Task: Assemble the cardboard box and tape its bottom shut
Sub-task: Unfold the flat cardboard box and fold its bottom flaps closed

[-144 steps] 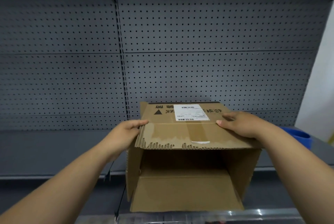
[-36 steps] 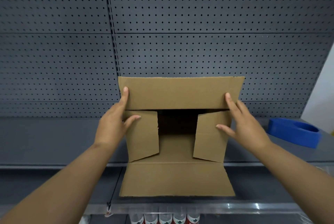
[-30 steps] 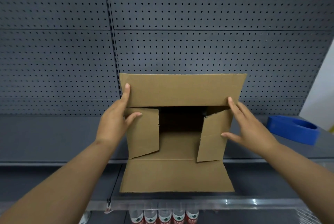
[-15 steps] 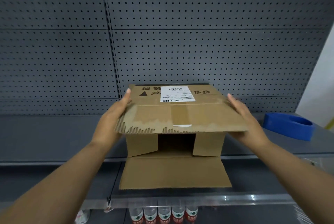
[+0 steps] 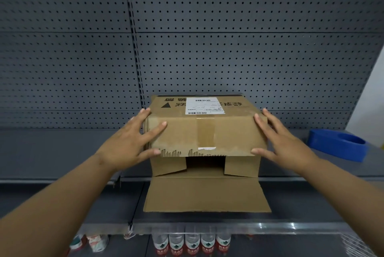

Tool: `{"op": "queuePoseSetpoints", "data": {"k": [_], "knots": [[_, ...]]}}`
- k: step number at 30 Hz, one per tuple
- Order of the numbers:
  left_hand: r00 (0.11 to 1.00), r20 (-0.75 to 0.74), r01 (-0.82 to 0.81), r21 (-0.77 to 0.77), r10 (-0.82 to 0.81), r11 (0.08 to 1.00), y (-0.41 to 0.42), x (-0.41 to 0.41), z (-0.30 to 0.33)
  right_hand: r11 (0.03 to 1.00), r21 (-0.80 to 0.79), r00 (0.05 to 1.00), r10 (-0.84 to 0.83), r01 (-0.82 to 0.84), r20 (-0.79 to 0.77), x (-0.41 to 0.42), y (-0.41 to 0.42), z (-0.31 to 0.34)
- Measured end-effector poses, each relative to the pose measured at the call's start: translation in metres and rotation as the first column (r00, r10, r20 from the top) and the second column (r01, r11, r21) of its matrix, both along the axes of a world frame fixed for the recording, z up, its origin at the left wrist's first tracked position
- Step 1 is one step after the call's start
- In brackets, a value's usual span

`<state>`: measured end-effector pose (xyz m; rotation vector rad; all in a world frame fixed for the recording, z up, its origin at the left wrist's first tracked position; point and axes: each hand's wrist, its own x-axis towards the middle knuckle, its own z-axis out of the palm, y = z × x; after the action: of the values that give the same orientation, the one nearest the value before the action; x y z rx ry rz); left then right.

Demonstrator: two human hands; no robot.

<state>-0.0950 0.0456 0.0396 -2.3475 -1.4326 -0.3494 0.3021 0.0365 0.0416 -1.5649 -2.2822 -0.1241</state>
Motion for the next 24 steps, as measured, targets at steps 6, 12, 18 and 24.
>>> {"op": "queuePoseSetpoints", "data": {"k": [6, 12, 18, 24], "knots": [[0.997, 0.047, -0.068, 0.223, 0.059, 0.972, 0.008, 0.015, -0.015, 0.961, 0.254, 0.993, -0.118, 0.108, 0.023, -0.004, 0.012, -0.017], [0.996, 0.060, -0.082, 0.275, 0.068, 0.958, 0.007, 0.024, -0.015, 0.927, 0.341, 0.972, -0.204, 0.154, 0.115, -0.006, 0.011, -0.023], [0.995, 0.078, -0.084, 0.250, 0.066, 0.965, 0.007, 0.028, -0.015, 0.967, 0.225, 0.892, 0.005, -0.120, 0.453, -0.029, -0.018, -0.049], [0.994, 0.085, -0.086, 0.241, 0.067, 0.967, 0.006, 0.028, -0.014, 0.972, 0.069, 0.839, 0.156, -0.223, 0.521, -0.040, -0.032, -0.083]]}}
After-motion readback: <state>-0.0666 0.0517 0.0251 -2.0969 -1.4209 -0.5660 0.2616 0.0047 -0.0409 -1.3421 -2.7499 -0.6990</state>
